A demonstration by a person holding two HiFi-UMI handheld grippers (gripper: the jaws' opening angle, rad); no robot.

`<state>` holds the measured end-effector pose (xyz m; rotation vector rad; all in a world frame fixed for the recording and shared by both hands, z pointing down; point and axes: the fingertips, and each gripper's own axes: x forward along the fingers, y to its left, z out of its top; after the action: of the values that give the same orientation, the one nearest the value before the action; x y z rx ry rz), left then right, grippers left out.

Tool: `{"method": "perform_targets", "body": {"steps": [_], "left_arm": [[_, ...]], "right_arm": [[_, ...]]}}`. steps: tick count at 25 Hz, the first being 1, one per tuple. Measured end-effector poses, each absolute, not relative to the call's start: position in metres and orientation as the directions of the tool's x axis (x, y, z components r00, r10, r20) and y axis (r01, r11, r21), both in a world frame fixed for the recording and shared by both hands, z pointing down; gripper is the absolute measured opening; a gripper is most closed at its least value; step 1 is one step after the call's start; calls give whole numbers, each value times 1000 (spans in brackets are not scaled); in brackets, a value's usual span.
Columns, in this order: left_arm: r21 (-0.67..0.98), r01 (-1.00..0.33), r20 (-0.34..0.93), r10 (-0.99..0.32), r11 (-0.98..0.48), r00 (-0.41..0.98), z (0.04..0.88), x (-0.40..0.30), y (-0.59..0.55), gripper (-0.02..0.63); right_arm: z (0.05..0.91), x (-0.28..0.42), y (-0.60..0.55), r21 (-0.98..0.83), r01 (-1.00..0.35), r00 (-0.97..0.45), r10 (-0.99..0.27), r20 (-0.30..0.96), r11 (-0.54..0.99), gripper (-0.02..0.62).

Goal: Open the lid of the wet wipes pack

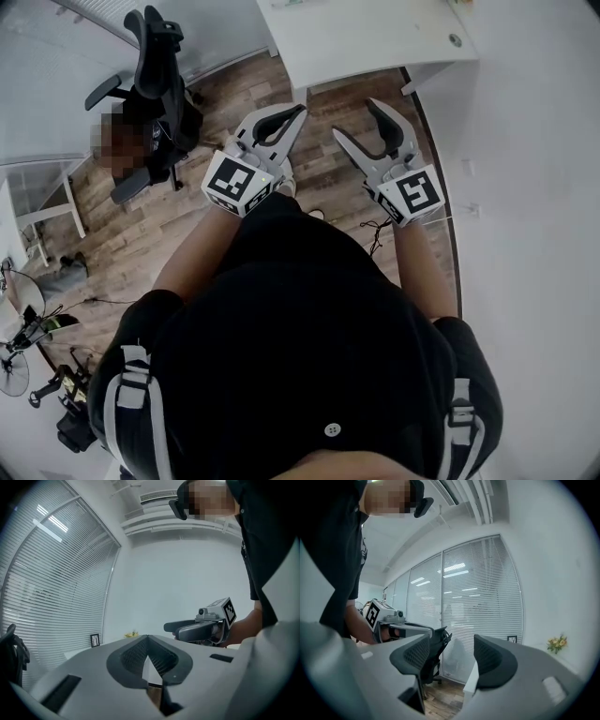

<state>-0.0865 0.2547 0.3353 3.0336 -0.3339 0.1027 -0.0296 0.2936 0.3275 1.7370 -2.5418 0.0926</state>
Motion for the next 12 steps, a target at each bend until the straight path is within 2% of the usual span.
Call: {"method": "perform_targets", "body": {"steps": [12], "left_arm": [[89, -216, 80, -210, -972, 974, 333, -55, 132, 8]], "right_arm": [[321, -1, 166, -10, -929, -369, -924, 99, 370, 291]]}}
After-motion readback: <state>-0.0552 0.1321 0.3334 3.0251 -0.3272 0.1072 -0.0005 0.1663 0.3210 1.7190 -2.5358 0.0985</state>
